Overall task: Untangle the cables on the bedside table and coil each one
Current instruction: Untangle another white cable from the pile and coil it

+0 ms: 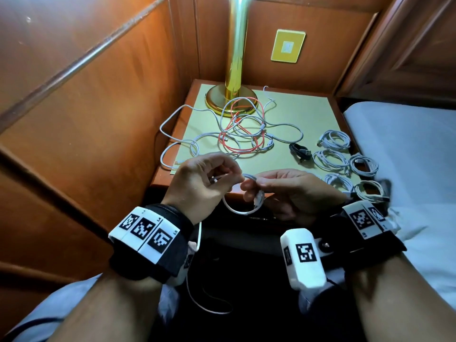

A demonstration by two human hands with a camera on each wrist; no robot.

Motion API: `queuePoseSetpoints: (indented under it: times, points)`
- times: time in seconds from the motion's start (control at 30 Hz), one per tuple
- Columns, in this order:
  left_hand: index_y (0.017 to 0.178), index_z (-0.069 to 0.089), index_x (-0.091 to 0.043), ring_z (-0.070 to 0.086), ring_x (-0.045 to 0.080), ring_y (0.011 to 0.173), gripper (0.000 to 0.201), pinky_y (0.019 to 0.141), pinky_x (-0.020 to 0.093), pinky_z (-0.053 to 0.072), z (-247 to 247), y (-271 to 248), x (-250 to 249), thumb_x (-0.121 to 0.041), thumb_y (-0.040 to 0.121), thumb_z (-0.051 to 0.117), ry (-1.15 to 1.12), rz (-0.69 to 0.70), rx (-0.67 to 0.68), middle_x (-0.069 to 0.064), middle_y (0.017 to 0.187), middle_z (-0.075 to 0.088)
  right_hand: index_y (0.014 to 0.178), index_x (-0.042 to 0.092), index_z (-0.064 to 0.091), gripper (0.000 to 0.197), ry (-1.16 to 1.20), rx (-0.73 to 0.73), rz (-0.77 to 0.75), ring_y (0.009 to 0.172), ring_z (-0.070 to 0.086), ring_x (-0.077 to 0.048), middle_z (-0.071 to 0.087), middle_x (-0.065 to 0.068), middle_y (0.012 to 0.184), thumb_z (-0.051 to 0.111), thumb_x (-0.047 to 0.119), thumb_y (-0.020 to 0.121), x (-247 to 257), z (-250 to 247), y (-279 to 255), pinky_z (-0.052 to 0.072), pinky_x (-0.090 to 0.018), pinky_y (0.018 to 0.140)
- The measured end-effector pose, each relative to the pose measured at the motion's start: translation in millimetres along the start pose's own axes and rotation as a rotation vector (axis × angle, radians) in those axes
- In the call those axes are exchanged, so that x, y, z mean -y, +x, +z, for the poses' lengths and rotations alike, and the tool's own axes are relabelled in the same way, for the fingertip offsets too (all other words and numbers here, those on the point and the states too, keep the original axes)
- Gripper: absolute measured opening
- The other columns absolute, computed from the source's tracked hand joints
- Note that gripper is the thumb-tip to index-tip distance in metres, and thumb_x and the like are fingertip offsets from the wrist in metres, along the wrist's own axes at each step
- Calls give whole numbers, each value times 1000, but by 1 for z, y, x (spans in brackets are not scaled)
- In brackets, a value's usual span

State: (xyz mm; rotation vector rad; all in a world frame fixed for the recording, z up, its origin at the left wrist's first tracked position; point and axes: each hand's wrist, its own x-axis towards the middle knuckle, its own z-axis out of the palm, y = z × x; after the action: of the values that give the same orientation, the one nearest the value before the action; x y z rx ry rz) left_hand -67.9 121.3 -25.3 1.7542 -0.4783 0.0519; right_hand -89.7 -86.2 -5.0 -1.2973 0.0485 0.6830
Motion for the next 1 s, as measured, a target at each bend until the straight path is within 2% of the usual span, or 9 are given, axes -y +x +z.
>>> queuePoseSetpoints:
  times: [0.07, 0.17, 0.27, 0.33, 0.53, 0.67, 0.8, 0.9, 1.0]
  points:
    - [87, 70, -9, 66, 21, 66, 9, 68, 36, 56, 1, 0, -4, -11, 85, 78, -35, -6, -17, 9, 77, 70, 104, 0, 65, 27, 56, -12, -24, 34, 29, -3, 63, -8, 79, 52, 18, 88, 1, 1, -1, 18, -13, 34]
    - [100, 66, -8, 65, 14, 62, 28, 66, 29, 55, 1, 2, -9, -33, 87, 69, -94, -143, -21, 6, 71, 70, 98, 8, 66, 20, 201, -122, -121, 33, 28, 0, 57, 0, 76, 52, 18, 89, 8, -4, -4, 13, -15, 36]
    - [97, 66, -5, 58, 11, 63, 21, 63, 28, 53, -3, 6, -5, -26, 92, 67, -141, -247, -76, -3, 66, 63, 91, 17, 69, 21, 370, -248, -242, 31, 29, -1, 54, 7, 76, 48, 23, 93, 17, -16, -8, 17, -15, 35]
    - [91, 68, -16, 57, 10, 67, 2, 68, 32, 52, -12, 9, 0, -17, 93, 70, -36, -238, -126, -9, 71, 64, 90, 18, 68, 22, 458, -320, -277, 30, 28, -3, 54, 10, 76, 48, 25, 95, 20, -22, -12, 20, -13, 34]
    - [93, 67, -23, 65, 15, 71, 7, 68, 25, 47, -25, 6, 5, -16, 91, 67, 385, -278, 40, -3, 83, 66, 97, 18, 68, 22, 507, -399, -362, 35, 31, -3, 53, 11, 77, 47, 25, 97, 19, -26, -15, 23, -13, 37]
    - [102, 66, -18, 70, 24, 67, 14, 66, 25, 55, -18, 6, -4, -11, 90, 68, 51, -417, 13, 3, 86, 59, 104, 18, 71, 23, 419, -359, -384, 46, 40, -1, 57, 9, 79, 54, 25, 88, 15, -22, -13, 31, -15, 40]
    - [110, 67, -11, 69, 30, 72, 42, 78, 40, 55, -14, 8, -15, -20, 69, 65, -427, -583, -16, 11, 101, 61, 94, 17, 78, 23, 312, -344, -393, 50, 44, -5, 61, 5, 80, 60, 21, 81, 12, -19, -12, 32, -17, 44]
    - [109, 70, -10, 67, 23, 70, 42, 77, 45, 57, -7, 4, -10, -11, 67, 65, -389, -533, 5, 13, 99, 61, 92, 12, 79, 18, 147, -376, -424, 50, 45, -12, 62, -1, 77, 66, 15, 80, 9, -14, -10, 34, -24, 46]
    - [106, 72, -13, 63, 16, 67, 37, 63, 31, 58, 1, 2, -6, -11, 70, 65, -247, -497, 49, 10, 97, 63, 87, 10, 79, 22, 129, -358, -418, 48, 45, -16, 60, -5, 74, 60, 16, 77, 5, -10, -4, 37, -26, 47]
